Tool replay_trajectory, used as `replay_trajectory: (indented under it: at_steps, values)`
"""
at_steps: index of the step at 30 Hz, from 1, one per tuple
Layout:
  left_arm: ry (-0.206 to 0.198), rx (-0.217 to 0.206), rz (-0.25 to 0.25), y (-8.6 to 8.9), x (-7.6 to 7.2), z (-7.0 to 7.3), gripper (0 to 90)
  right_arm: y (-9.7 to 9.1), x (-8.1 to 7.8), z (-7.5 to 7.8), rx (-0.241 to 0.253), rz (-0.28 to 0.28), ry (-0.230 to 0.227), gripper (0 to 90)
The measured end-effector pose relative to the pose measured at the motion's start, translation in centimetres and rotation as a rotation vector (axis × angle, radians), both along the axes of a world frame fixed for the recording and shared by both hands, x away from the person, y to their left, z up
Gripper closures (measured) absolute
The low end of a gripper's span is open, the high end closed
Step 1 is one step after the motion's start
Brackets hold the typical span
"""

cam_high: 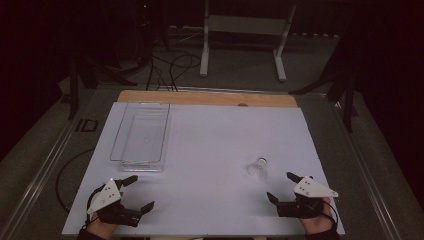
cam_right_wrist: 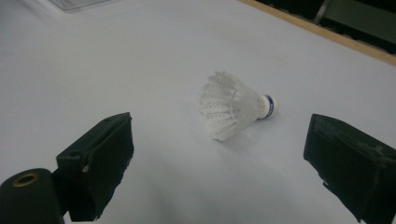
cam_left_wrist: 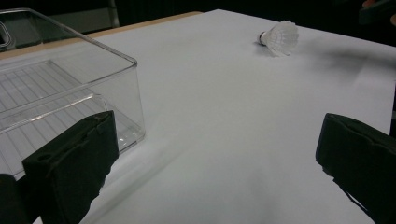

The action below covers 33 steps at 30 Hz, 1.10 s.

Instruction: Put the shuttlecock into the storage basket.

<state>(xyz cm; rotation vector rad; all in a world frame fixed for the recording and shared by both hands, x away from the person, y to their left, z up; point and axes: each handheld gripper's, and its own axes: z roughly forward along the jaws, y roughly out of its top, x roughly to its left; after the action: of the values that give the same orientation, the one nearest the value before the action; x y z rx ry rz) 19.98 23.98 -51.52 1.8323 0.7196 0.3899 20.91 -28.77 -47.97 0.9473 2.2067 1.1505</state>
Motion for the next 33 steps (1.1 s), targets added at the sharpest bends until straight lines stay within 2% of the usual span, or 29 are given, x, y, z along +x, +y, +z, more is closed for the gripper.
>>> replay_trajectory:
  at_steps: [2,5,6,9,10,11,17,18,26,33]
  values:
    - [0.001,0.002,0.001,0.0,0.0,0.0,0.0,0.1,-0.2,0.9,-0.006,-0.007,-0.020,8.5]
    - [0.006,0.000,-0.001,0.0,0.1,0.0,0.1,0.2,-0.2,1.4,-0.004,-0.010,-0.017,8.4]
    - [0.006,0.002,-0.001,-0.1,0.1,0.0,0.1,0.3,0.0,1.8,-0.018,-0.027,-0.019,8.4]
    - [0.008,0.001,-0.002,-0.1,0.1,0.0,0.1,0.4,0.2,2.0,-0.028,-0.029,-0.015,8.5]
    - [0.006,-0.001,-0.002,-0.2,0.1,0.0,0.1,0.5,0.4,2.1,-0.057,-0.037,-0.011,8.4]
    - [0.006,-0.001,-0.002,-0.2,0.1,0.0,0.1,0.5,0.4,2.1,-0.057,-0.037,-0.011,8.4]
    - [0.008,-0.003,-0.005,-0.1,0.1,0.0,0.1,1.0,0.7,2.5,-0.067,-0.044,0.019,8.4]
    - [0.007,-0.004,-0.004,-0.1,0.0,0.0,0.1,1.1,0.8,2.8,-0.080,-0.051,0.017,8.4]
    - [0.009,0.000,-0.006,-0.2,0.1,0.0,0.1,1.6,1.3,3.6,-0.089,-0.049,0.033,8.4]
    - [0.012,-0.003,-0.006,-0.1,0.1,0.0,0.1,2.0,1.8,4.1,-0.094,-0.068,0.082,8.5]
